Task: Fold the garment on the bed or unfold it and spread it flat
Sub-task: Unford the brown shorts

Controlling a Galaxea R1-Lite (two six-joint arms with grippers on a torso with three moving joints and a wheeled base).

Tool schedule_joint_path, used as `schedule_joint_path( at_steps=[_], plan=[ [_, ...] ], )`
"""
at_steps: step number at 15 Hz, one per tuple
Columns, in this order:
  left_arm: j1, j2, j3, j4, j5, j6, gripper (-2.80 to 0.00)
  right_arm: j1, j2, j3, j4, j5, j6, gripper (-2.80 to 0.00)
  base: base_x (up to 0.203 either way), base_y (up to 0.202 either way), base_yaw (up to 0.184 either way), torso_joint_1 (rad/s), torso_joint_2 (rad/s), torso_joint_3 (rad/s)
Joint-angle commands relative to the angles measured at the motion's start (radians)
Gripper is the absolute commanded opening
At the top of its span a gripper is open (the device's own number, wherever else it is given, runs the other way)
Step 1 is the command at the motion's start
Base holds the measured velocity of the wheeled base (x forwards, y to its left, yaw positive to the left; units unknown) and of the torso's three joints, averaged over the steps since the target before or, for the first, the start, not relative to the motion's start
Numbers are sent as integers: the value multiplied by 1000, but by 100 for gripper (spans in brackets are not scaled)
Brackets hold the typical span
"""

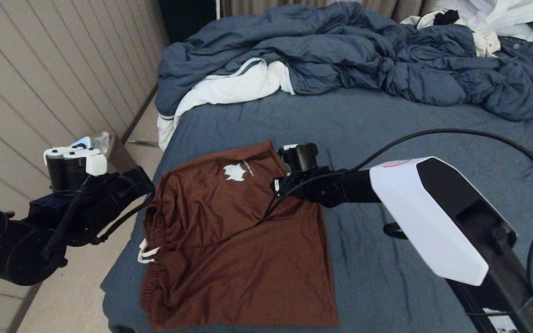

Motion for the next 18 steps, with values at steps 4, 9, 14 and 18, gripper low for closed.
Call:
schedule_joint_path(
  at_steps=[4,9,14,18],
  plan=[
    [0,30,1,-28,4,-3,-280,-24,46,-6,-12,-2,-27,-280,0,0,0,0,0,0],
    [0,30,1,-31,7,-3,-280,-37,47,-10,-15,-3,-33,-280,0,0,0,0,0,0],
    [0,30,4,-34,7,-3,-280,-67,43,-10,-29,-2,-38,-280,0,0,0,0,0,0],
    [-2,30,5,-34,7,-5,-280,-108,31,-10,-29,-2,-36,-280,0,0,0,0,0,0]
  ],
)
